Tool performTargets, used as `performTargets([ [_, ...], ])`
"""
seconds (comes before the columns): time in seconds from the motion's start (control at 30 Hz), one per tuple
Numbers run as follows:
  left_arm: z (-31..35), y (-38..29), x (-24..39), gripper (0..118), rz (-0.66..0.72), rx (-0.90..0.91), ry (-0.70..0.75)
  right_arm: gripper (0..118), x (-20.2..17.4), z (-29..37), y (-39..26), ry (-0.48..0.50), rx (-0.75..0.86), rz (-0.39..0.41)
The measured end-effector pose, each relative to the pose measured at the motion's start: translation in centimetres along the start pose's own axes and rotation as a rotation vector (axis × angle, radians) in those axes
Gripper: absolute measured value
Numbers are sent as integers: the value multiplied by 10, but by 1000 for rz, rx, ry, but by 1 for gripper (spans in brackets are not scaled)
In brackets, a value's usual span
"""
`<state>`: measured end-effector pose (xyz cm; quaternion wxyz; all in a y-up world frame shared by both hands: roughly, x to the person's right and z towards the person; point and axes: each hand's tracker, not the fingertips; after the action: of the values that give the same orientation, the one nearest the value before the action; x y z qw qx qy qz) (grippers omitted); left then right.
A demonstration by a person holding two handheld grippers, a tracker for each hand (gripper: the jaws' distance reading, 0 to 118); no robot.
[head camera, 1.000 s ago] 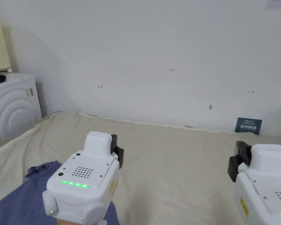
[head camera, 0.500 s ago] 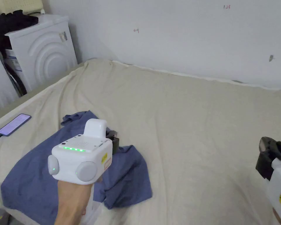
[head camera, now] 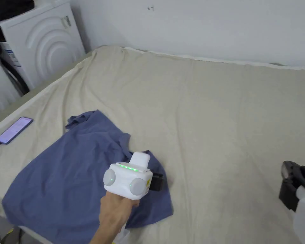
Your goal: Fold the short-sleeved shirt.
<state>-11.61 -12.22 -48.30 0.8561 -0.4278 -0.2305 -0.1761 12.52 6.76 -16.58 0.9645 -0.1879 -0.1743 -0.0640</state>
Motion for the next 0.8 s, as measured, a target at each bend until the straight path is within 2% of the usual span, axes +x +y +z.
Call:
performTargets([
  [0.03, -15, -1, 0, 101, -6, 3, 12, 0, 1, -4, -2, 8, -9, -14],
  [0.07, -31, -2, -1, 101, -33, -9, 34, 0, 2, -7, -4, 21, -17, -26],
  [0.1, 0, -5, 14, 99, -74, 36, 123, 0, 3, -8, -5, 20, -21, -26],
  [0.17, 23, -13, 15, 97, 25, 41, 13, 0, 3, -8, -8, 15, -29, -14],
  [0.2, 35, -16, 10, 92, 101, 24, -32, 0, 4, -9, -9, 13, -33, -9],
  [0.23, 17, -5, -13, 84, 163, -25, -109, 0, 5, -10, -10, 10, -36, -12],
  [0.27, 22, -5, -21, 72, 152, 3, -76, 0, 7, -12, -11, 9, -41, -21],
  [0.33, 33, -4, -42, 3, 211, 36, -83, 0, 9, -15, -12, 20, -50, -55],
  [0.37, 26, -5, -47, 3, 251, 25, -66, 0, 9, -14, -12, 22, -49, -66],
  [0.43, 31, -3, -63, 3, 298, 38, -121, 0, 8, -11, -11, 32, -44, -72],
  [0.5, 44, -2, -62, 3, 259, 92, -72, 0, 5, -8, -9, 32, -36, -57],
  [0.6, 72, 16, -63, 3, 283, 202, -135, 0, 2, -5, -6, 34, -29, -47],
  [0.7, 99, 40, -49, 3, 229, 291, -133, 0, 3, -2, -3, 42, -15, -62],
  [0.8, 121, 63, -41, 3, 229, 420, -236, 0, 5, 5, 1, 49, -7, -71],
])
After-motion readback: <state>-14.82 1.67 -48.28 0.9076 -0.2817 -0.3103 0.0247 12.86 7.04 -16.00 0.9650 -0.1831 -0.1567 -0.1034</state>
